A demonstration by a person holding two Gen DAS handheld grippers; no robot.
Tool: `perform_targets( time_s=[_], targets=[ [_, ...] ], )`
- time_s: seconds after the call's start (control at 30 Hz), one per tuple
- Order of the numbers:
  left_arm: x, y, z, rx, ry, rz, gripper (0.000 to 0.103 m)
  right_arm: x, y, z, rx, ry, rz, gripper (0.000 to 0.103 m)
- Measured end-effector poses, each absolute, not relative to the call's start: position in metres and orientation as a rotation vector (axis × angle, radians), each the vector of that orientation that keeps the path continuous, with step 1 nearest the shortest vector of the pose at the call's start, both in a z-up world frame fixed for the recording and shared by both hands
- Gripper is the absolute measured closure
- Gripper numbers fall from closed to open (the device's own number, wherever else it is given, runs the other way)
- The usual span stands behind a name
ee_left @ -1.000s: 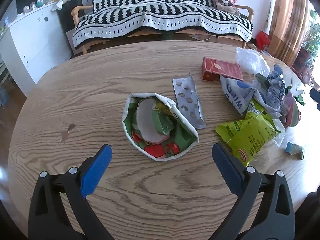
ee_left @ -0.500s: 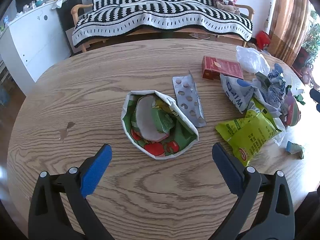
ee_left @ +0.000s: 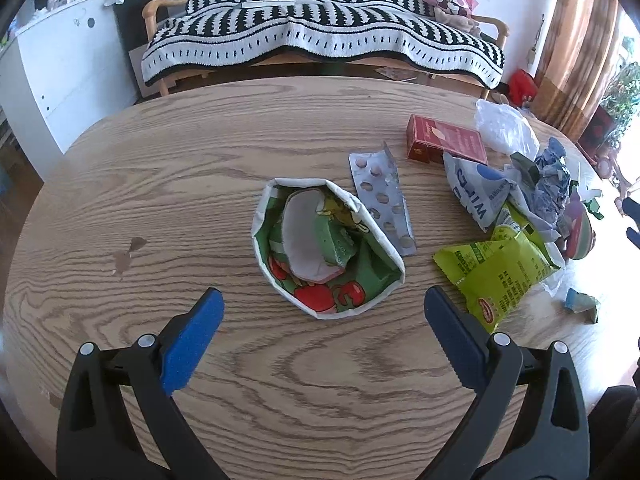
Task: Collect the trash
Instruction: 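Move right gripper to pink-purple toy while left gripper approaches white-green bag, then close right gripper on pink-purple toy while left gripper grasps white-green bag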
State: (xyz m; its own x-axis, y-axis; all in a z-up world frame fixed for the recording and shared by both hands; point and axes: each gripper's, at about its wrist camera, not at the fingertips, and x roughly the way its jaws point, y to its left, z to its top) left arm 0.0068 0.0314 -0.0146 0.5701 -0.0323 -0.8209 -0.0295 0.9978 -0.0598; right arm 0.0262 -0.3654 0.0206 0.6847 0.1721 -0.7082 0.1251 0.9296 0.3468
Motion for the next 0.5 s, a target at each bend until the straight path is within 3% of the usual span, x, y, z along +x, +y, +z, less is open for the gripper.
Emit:
perform_targets(
  time_s=[0.5],
  targets=[
    [0.039,0.015,-0.013,-0.08,0.924,0.026,0.005,0.057,-0.314,-0.005,0.38,0.961,0.099,0.006]
  ],
)
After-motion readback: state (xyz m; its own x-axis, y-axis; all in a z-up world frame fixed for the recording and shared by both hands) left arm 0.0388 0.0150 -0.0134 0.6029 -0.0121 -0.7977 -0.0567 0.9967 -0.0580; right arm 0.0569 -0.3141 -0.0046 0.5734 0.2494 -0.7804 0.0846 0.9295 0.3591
